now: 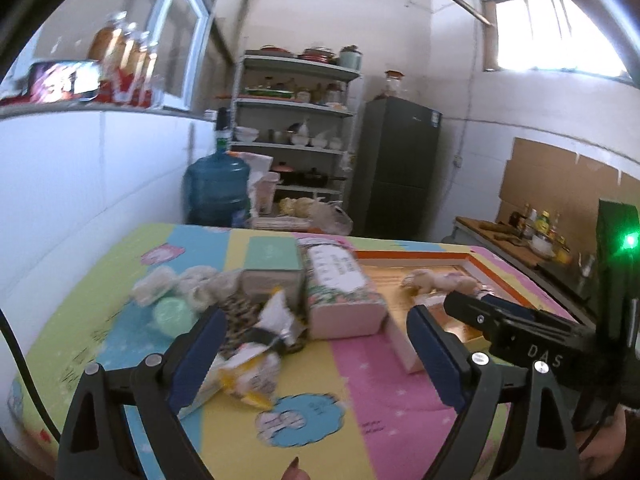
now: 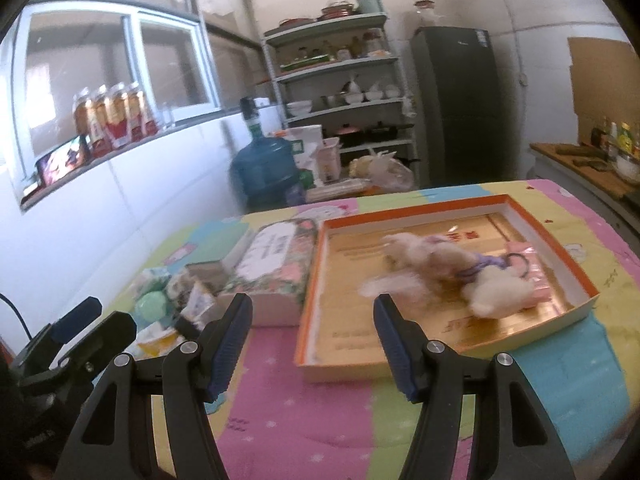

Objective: Organize soft objects
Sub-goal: 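Withdraw both open tools from the box back toward the pile, then grasp the yellow snack bag with right tool while left tool grasps the white tissue pack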

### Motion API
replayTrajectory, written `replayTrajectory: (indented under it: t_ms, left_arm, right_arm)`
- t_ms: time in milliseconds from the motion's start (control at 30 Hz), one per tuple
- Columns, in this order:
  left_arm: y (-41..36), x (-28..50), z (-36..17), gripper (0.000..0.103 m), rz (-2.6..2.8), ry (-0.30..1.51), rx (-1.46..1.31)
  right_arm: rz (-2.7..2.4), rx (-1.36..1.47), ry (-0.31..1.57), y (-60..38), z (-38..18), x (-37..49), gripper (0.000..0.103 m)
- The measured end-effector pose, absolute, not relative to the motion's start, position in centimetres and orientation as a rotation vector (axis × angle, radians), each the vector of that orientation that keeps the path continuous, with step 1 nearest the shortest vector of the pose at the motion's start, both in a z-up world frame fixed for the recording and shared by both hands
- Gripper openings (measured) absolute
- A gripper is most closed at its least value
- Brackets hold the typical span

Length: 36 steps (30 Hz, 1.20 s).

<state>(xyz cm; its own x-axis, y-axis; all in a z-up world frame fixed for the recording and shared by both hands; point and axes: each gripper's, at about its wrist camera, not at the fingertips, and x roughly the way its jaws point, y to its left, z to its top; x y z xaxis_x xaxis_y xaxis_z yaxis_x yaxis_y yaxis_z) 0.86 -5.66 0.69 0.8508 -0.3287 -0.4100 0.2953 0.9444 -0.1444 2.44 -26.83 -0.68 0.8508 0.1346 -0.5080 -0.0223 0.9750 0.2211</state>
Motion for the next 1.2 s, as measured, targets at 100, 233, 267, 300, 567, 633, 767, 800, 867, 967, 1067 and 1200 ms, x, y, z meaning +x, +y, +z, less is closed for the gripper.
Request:
replayTrajectory:
  t_ms: [100, 233, 267, 300, 567, 633, 767, 800, 867, 967, 1067, 1200]
  left_arm:
    - [-4.0, 0.9, 0.3, 0.087, -0.282, 0.463, -0.071]
    - [-2.3, 1.0, -0.2, 0.084, -0.241, 0.484, -0.058]
    - [-1.9, 0.9, -0.4, 0.084, -0.230, 0.487, -0.052]
    - [-1.3, 0.9, -0.6, 0.083, -0.218, 0.493, -0.046]
    - [2.2, 0.9, -1.7, 0.083, -0.151, 0.517, -0.058]
    - [2.8, 1.0, -2.1, 0.083, -0.141, 0.520, -0.055]
    - [3.8, 1.6, -2.7, 0.083, -0.149, 0.534, -0.040]
    - [3.9, 1.7, -2.9, 0.082, -0.159, 0.540, -0.036]
    - [4.3, 1.8, -3.3, 0.082, -0.179, 0.547, -0.032]
    - [4.8, 2.1, -3.7, 0.082, -0.208, 0.558, -0.033]
    - [5.1, 2.2, -4.1, 0.082, -0.221, 0.561, -0.023]
    - [5.5, 2.6, -4.3, 0.082, -0.237, 0.562, -0.008]
  right_arm:
    - [0.108, 0.205, 0.558, -25.0, -1.2, 2.5, 0.065]
    - [0.144, 0.199, 0.581, -22.9, -2.0, 2.9, 0.065]
    - [0.152, 0.195, 0.584, -22.5, -2.1, 2.9, 0.065]
    - [0.160, 0.191, 0.589, -22.0, -2.2, 3.0, 0.065]
    - [0.230, 0.186, 0.637, -18.7, -3.8, 4.2, 0.065]
    - [0.242, 0.195, 0.631, -18.1, -4.0, 4.5, 0.065]
    - [0.266, 0.244, 0.630, -17.0, -4.7, 5.5, 0.065]
    - [0.275, 0.266, 0.637, -16.7, -4.9, 5.8, 0.065]
    - [0.286, 0.310, 0.656, -16.2, -5.3, 6.6, 0.065]
    - [0.279, 0.360, 0.678, -15.7, -6.0, 7.6, 0.065]
    - [0.265, 0.427, 0.700, -15.6, -6.6, 8.6, 0.065]
    - [0.265, 0.529, 0.729, -15.7, -7.4, 9.7, 0.065]
